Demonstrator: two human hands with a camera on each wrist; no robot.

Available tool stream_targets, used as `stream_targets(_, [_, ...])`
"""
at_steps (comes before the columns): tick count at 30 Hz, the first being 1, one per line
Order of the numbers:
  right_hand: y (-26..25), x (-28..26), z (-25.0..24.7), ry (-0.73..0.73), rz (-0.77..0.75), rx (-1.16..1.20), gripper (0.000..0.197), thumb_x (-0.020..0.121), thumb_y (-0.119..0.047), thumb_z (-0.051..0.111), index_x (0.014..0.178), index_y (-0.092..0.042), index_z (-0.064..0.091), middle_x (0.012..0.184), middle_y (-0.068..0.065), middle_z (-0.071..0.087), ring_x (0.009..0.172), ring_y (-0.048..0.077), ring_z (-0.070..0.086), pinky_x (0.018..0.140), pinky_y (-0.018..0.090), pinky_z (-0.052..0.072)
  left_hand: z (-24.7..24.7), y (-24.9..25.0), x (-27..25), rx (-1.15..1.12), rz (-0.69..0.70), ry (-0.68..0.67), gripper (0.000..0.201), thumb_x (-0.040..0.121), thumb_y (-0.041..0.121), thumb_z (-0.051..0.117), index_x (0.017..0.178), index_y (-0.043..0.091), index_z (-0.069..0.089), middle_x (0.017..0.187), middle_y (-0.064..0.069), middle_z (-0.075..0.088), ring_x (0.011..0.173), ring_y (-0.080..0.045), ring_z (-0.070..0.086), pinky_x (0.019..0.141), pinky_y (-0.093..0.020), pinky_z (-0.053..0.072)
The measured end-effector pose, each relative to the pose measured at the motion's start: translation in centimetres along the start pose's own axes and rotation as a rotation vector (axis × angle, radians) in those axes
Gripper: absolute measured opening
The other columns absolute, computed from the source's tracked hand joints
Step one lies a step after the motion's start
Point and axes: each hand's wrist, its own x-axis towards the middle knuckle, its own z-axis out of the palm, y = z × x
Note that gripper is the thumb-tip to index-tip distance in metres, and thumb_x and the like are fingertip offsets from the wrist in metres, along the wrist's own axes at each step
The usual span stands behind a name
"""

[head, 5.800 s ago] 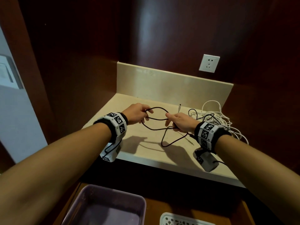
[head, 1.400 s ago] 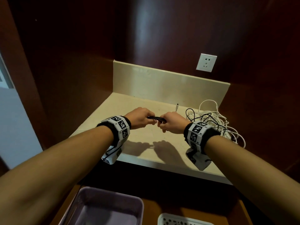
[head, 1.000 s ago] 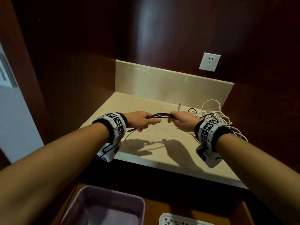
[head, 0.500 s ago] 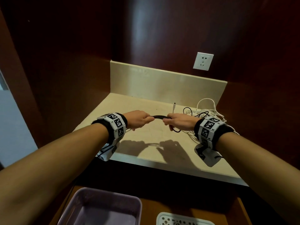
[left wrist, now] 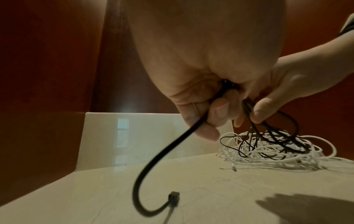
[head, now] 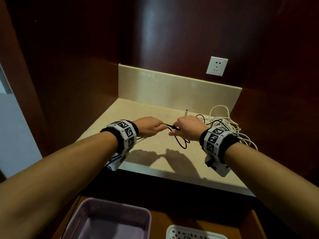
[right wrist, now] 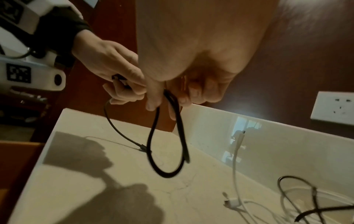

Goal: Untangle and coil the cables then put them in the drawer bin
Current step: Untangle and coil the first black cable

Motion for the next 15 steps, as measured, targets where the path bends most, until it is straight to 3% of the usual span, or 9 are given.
stream_targets(3, [-0.6,0.1,0.1,0.018,0.07,0.248,0.029,0.096,-0.038,0.055,0.094,-0.014,0.071,0.075,0.007,0.059,0.075,0.027,0.054,0.061,0.03,0.033,-0.1,0.0,-0.3,-0.029,0.011,0.003,0.038,0.105,0.038,0.03,0.103,0.009,0.056,0.069,-0.001,0.053,0.068,-0.021,0.051,0.065,-0.032,0.035])
stream_targets(8, [-0.9,0.0,0.2,-0.032,0.19,0.812,0.018,0.091,-0.017,0.062,0.083,-0.003,0.071,0.057,0.003,0.057,0.042,0.008,0.051,0.044,0.02,0.04,0.0,-0.7,-0.4,-0.028,0.031,0.051,0.03,0.104,0.042,0.028,0.091,0.023,0.046,0.087,-0.015,0.065,0.079,-0.027,0.057,0.071,-0.036,0.04])
stream_targets(11, [-1.1,-0.2,0.3,-0.022,0.24,1.054,0.015,0.089,-0.008,0.065,0.077,0.001,0.069,0.056,0.007,0.057,0.044,0.015,0.055,0.044,0.022,0.046,0.2,-0.9,-0.5,-0.007,0.015,0.055,0.032,0.104,0.044,0.025,0.101,0.019,0.044,0.086,-0.006,0.059,0.079,-0.023,0.052,0.072,-0.036,0.038])
stream_targets(15, [-1.6,-0.2,0.0,0.024,0.317,1.229,0.01,0.088,-0.002,0.065,0.082,0.006,0.069,0.058,0.011,0.057,0.042,0.014,0.056,0.044,0.021,0.047,0.7,-1.1,-0.5,0.043,-0.022,0.054,0.038,0.104,0.046,0.021,0.112,0.015,0.042,0.079,-0.001,0.054,0.071,-0.019,0.05,0.067,-0.035,0.034])
